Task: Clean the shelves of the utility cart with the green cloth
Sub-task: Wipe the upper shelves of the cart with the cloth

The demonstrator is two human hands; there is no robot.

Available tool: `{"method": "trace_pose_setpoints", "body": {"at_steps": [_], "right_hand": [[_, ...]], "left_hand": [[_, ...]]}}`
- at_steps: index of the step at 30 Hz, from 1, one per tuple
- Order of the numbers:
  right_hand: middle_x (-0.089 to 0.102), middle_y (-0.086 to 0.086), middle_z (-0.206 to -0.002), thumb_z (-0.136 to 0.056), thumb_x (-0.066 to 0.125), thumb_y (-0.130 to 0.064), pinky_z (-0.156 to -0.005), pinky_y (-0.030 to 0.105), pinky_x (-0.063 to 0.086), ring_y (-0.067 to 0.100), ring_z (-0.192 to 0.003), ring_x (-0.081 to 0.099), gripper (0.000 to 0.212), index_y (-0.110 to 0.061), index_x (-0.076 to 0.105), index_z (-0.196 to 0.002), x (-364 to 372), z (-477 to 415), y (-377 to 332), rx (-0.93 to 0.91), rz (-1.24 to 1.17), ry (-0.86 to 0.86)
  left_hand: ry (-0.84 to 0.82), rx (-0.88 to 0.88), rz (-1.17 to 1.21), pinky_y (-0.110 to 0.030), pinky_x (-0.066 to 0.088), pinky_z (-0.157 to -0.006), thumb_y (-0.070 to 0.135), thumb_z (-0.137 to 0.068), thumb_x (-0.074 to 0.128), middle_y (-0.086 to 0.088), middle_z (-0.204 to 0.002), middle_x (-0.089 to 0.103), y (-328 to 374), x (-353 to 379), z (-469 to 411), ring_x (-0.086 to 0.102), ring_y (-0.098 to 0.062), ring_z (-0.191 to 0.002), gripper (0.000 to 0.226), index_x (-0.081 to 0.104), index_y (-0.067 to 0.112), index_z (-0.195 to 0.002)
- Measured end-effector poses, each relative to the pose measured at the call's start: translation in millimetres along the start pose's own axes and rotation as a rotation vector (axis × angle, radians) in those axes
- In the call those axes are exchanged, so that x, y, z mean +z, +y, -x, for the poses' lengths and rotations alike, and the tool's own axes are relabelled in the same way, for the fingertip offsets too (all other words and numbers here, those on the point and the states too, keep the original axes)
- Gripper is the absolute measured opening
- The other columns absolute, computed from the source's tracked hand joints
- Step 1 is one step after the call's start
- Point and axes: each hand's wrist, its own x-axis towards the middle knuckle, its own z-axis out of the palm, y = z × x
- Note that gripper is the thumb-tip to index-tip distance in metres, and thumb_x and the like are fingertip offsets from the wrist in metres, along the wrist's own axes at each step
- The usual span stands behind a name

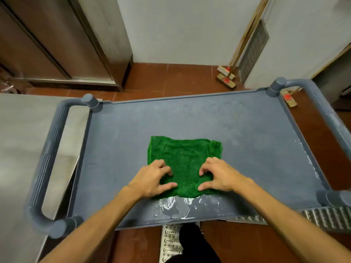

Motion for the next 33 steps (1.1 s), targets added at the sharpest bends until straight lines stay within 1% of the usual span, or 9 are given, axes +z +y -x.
{"method": "trace_pose_setpoints", "body": {"at_steps": [2, 5, 7, 9, 12, 15, 18, 24, 33], "right_hand": [[0.043, -0.007, -0.116, -0.056, 0.065, -0.083, -0.094, 0.03, 0.04, 0.014, -0.107, 0.041, 0.084, -0.032, 0.056, -0.122, 20.4, 10.7, 6.4, -0.031, 0.073, -0.018], [0.043, 0.001, -0.133, -0.062, 0.07, -0.073, -0.102, 0.035, 0.039, 0.02, -0.12, 0.041, 0.087, -0.026, 0.051, -0.134, 39.8, 23.1, 13.6, -0.052, 0.125, 0.067], [0.047, 0.006, -0.135, -0.071, 0.073, -0.061, -0.102, 0.04, 0.043, 0.025, -0.123, 0.046, 0.075, -0.022, 0.054, -0.132, 45.4, 28.7, 16.3, -0.078, 0.137, 0.163], [0.052, 0.006, -0.131, -0.077, 0.078, -0.03, -0.096, 0.042, 0.05, 0.026, -0.12, 0.051, 0.054, -0.022, 0.058, -0.126, 46.6, 31.0, 17.4, -0.091, 0.147, 0.246], [0.057, 0.002, -0.119, -0.083, 0.065, -0.007, -0.08, 0.043, 0.054, 0.024, -0.106, 0.054, 0.039, -0.018, 0.061, -0.12, 38.4, 29.3, 10.2, -0.062, 0.113, 0.322], [0.06, 0.003, -0.119, -0.091, 0.053, -0.006, -0.083, 0.044, 0.052, 0.026, -0.108, 0.055, 0.038, -0.015, 0.057, -0.127, 20.9, 24.2, 3.0, 0.027, 0.035, 0.348], [0.061, 0.006, -0.119, -0.09, 0.051, -0.004, -0.085, 0.043, 0.051, 0.03, -0.112, 0.056, 0.039, -0.015, 0.056, -0.126, -6.9, 14.0, 4.7, 0.072, -0.018, 0.409], [0.061, 0.007, -0.113, -0.086, 0.047, -0.001, -0.081, 0.043, 0.048, 0.032, -0.108, 0.054, 0.037, -0.018, 0.059, -0.117, -86.4, -19.8, 4.7, 0.08, -0.004, 0.479], [0.063, 0.009, -0.116, -0.087, 0.045, 0.002, -0.084, 0.045, 0.049, 0.033, -0.11, 0.054, 0.038, -0.016, 0.062, -0.116, -203.0, -74.9, 6.8, 0.026, 0.074, 0.637]], "left_hand": [[-0.046, 0.059, -0.093, -0.033, 0.051, -0.078, 0.087, -0.076, 0.047, -0.003, -0.111, 0.052, -2.5, 19.1, 10.9, 0.052, -0.021, -0.095, 0.084, 0.056, 0.022, -0.127], [-0.013, 0.102, -0.16, -0.034, 0.052, -0.076, 0.077, -0.071, 0.063, -0.009, -0.111, 0.053, -10.2, 34.1, 15.2, 0.054, -0.025, -0.091, 0.088, 0.05, 0.015, -0.131], [0.014, 0.089, -0.149, -0.036, 0.053, -0.074, 0.066, -0.079, 0.063, -0.011, -0.111, 0.054, -10.9, 37.2, 13.5, 0.055, -0.027, -0.091, 0.075, 0.051, 0.012, -0.131], [0.059, 0.064, -0.153, -0.037, 0.054, -0.07, 0.045, -0.094, 0.047, -0.013, -0.112, 0.055, -4.7, 32.8, 14.0, 0.058, -0.03, -0.091, 0.049, 0.054, 0.01, -0.128], [0.099, 0.029, -0.112, -0.039, 0.056, -0.068, 0.023, -0.093, 0.043, -0.016, -0.112, 0.057, 3.6, 25.0, 16.8, 0.06, -0.034, -0.09, 0.035, 0.061, 0.004, -0.116], [0.165, -0.144, 0.06, -0.043, 0.053, -0.082, 0.026, -0.097, 0.041, -0.015, -0.119, 0.054, 11.6, 10.1, 11.7, 0.059, -0.034, -0.097, 0.033, 0.056, 0.004, -0.117], [0.188, -0.245, 0.151, -0.044, 0.048, -0.08, 0.027, -0.099, 0.035, -0.014, -0.107, 0.058, 13.5, -13.9, -5.4, 0.058, -0.037, -0.093, 0.027, 0.05, 0.008, -0.111], [0.192, -0.161, 0.138, -0.044, 0.049, -0.084, 0.011, -0.097, 0.047, -0.013, -0.108, 0.064, -15.8, -81.0, -47.8, 0.061, -0.036, -0.099, 0.021, 0.056, 0.014, -0.115], [0.308, -0.093, -0.05, -0.043, 0.049, -0.091, 0.01, -0.098, 0.056, -0.018, -0.113, 0.065, -35.1, -205.4, -115.0, 0.06, -0.036, -0.105, 0.025, 0.064, 0.006, -0.122]]}}
